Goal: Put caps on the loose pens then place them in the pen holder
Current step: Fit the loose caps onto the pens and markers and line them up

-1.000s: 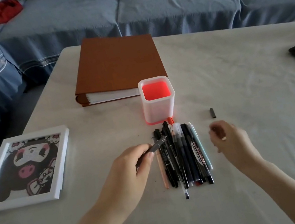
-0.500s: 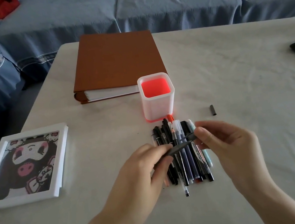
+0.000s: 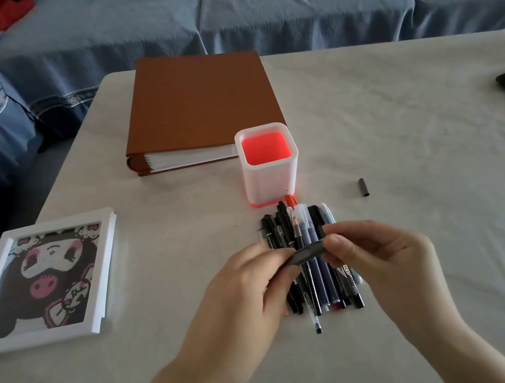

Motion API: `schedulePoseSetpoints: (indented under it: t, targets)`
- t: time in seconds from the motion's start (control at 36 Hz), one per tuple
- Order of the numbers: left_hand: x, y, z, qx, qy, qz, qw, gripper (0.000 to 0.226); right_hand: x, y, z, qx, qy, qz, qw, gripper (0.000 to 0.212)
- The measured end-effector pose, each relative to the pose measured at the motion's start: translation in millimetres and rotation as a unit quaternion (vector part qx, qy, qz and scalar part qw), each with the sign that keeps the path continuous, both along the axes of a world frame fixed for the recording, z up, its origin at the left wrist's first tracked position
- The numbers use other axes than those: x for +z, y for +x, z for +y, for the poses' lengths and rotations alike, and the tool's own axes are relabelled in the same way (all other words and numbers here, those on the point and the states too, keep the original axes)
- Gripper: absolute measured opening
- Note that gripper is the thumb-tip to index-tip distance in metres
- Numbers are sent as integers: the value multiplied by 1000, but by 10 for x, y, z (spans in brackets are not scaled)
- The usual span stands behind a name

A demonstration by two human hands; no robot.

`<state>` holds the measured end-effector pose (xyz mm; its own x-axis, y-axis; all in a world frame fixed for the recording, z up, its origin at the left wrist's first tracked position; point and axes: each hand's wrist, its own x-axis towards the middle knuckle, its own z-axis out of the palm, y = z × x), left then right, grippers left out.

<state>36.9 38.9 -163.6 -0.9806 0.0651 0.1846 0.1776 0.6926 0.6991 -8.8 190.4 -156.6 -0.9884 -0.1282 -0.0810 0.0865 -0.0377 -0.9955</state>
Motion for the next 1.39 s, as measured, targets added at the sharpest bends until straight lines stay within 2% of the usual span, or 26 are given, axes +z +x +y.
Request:
schedulePoseSetpoints:
  t: [0.08,0.14,0.31,0.53,0.64,0.72,0.81,0.86,0.97,1.08,1.14,1.25,1.39]
  targets:
    - [-14,-12,-12,-6,-12,2,1000,18,-8,-8,14,13,-15,-12,1000,9]
    - [-31,-26,-24,-12,-30,-3,999,25,-20,-19,27,27,-18,-22,999,8]
    - [-95,-98,-10,-14,-56,-6,998,28,-54,-53,52,63,18,-47,997,22]
    - [-119,-200,91,-22,-73,55,996,30,-93,-88,164,38,33,-9,999,33]
    - [-139,-293,83,-41,-67,53,995,29,-94,-113,177,22,19,-3,1000,30]
    - [-185,-376,20,-62,-40,-4,997,22,-153,-174,191,58,70,-33,995,26]
    - [-326,-365,-25,-52,-33,-50,997,18,-294,-319,209,145,185,-69,969,22]
    - [-376,-329,-45,-8,-2,-77,997,17,-423,-494,250,127,288,-29,949,18]
    - [-445,-256,-171,108,107,-119,981,21,-599,-1000,389,-7,458,77,886,16]
    - [-400,-208,-256,207,243,-141,937,17,-792,-1380,448,-6,545,5,839,35]
    - [-363,-196,-297,235,272,-134,923,11,-874,-1452,435,5,567,-12,823,31]
    - [-302,-218,-367,273,327,-118,897,10,-897,-1435,409,3,555,-7,832,23]
    - [-259,-306,-373,300,458,-140,825,12,-834,-1164,414,43,447,-42,892,27]
